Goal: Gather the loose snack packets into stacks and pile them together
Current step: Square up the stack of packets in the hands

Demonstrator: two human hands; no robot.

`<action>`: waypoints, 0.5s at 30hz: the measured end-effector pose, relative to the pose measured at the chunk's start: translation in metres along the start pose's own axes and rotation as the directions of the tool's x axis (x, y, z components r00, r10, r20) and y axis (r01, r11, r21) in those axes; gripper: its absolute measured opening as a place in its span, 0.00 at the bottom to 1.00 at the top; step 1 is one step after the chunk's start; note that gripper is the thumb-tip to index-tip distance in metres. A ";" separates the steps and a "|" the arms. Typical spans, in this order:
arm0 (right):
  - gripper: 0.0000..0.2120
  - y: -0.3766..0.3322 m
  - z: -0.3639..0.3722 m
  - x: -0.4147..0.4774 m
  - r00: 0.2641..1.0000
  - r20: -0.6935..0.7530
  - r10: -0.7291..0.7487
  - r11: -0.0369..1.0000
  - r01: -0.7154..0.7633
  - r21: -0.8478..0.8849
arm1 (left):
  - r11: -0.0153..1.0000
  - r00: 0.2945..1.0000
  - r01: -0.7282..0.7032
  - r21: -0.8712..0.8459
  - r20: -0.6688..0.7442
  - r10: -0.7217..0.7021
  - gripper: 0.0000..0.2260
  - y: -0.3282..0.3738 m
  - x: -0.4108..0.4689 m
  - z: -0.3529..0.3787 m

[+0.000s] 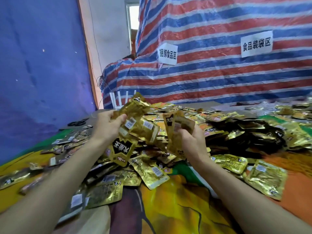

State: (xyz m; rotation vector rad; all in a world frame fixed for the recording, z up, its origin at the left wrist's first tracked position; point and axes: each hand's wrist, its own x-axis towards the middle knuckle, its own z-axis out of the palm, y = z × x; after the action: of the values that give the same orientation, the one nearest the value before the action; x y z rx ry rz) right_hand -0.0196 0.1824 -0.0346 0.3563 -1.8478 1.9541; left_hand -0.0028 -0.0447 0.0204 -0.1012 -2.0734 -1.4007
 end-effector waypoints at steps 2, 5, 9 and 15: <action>0.08 -0.002 0.000 -0.001 1.000 -0.006 -0.020 1.000 0.020 0.001 | 0.999 0.990 -0.022 -0.024 -0.140 0.019 0.11 0.000 0.004 0.006; 0.06 0.000 0.001 -0.002 0.999 0.014 -0.048 0.998 0.049 -0.028 | 0.998 0.949 -0.032 -0.049 -0.313 0.015 0.12 0.002 0.010 0.009; 0.06 0.001 0.005 -0.003 1.000 -0.019 -0.013 0.999 0.012 -0.043 | 0.946 0.960 0.000 -0.324 -0.265 -0.091 0.10 0.010 0.007 0.012; 0.08 -0.012 -0.003 0.001 0.983 -0.185 0.009 0.992 0.015 0.127 | 0.952 0.995 0.006 -0.305 0.100 0.026 0.04 0.008 -0.002 0.016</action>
State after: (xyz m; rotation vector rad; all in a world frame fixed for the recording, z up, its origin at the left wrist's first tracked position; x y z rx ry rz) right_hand -0.0146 0.1855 -0.0233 0.2068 -1.6097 2.0350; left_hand -0.0051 -0.0270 0.0223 -0.3177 -1.9176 -1.7336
